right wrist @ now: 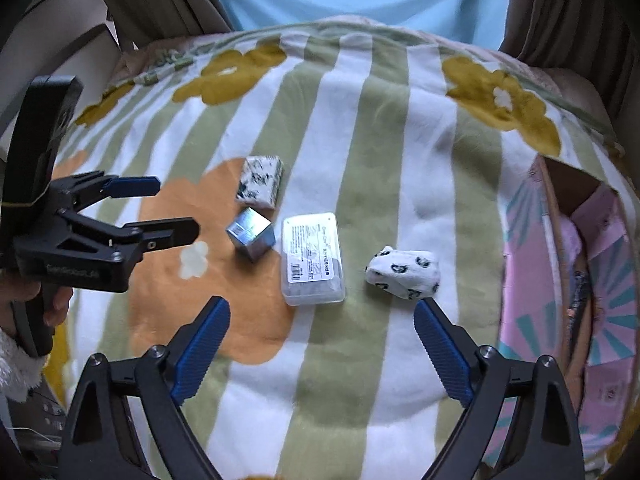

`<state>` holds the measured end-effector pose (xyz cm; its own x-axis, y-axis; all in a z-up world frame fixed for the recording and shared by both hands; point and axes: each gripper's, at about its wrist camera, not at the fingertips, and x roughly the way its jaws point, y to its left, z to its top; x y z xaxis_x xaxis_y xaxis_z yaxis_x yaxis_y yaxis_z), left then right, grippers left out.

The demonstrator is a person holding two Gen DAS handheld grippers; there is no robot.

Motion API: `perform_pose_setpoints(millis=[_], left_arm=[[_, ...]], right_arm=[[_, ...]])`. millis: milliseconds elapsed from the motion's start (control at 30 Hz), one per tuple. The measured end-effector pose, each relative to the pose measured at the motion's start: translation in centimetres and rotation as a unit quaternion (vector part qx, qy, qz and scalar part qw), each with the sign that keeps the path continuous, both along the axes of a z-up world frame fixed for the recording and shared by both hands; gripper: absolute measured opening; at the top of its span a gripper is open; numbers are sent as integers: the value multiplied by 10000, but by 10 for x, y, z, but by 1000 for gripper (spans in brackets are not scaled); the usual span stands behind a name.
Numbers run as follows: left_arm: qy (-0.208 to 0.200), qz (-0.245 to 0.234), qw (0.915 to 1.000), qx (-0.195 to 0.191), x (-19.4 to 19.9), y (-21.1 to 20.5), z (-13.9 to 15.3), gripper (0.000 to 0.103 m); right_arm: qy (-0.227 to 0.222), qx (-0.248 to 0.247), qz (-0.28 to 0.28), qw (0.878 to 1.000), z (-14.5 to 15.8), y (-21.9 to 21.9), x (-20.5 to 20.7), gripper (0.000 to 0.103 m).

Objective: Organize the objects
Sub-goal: 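Grasp the blue cube box with the left tool while the right tool grasps the clear labelled box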

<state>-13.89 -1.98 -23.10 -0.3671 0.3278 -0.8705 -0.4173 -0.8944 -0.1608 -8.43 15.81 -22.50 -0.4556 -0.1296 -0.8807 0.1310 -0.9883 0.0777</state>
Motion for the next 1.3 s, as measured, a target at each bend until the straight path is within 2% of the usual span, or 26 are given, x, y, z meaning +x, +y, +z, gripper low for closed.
perform_pose_setpoints(millis=[100, 200, 333, 533, 700, 733, 800, 833, 1000, 1067, 1300], left_arm=[[-115, -213, 9997, -1, -12, 8, -27, 85], [-187, -412, 9990, 7, -21, 16, -49, 84], [-309, -591, 9978, 45, -34, 25, -71, 71], [-432, -727, 9964, 99, -44, 33, -90, 66], [-435, -776, 9960, 105, -47, 37, -96, 55], [-439, -777, 9959, 112, -47, 38, -96, 51], [-449, -776, 9959, 113, -49, 38, -96, 44], [-468, -788, 9957, 119, -50, 38, -97, 40], [-415, -872, 9953, -34, -49, 42, -95, 38], [-433, -853, 9954, 0, -50, 41, -93, 34], [-456, -664, 9967, 120, -50, 30, -78, 34]], right_arm=[[-57, 95, 149, 9998, -26, -6, -12, 84], [-116, 131, 308, 9994, -46, -13, -23, 77], [-113, 169, 454, 9988, -65, -19, -36, 76], [-58, 217, 555, 9982, -81, -26, -53, 73], [-80, 257, 590, 9979, -88, -27, -62, 69], [-80, 282, 612, 9977, -89, -27, -63, 67], [-130, 296, 666, 9973, -92, -28, -65, 56], [-151, 295, 673, 9972, -93, -28, -66, 56], [-149, 300, 669, 9972, -92, -28, -66, 56], [-178, 280, 640, 9974, -92, -28, -66, 56], [-250, 156, 492, 9984, -79, -22, -62, 55]])
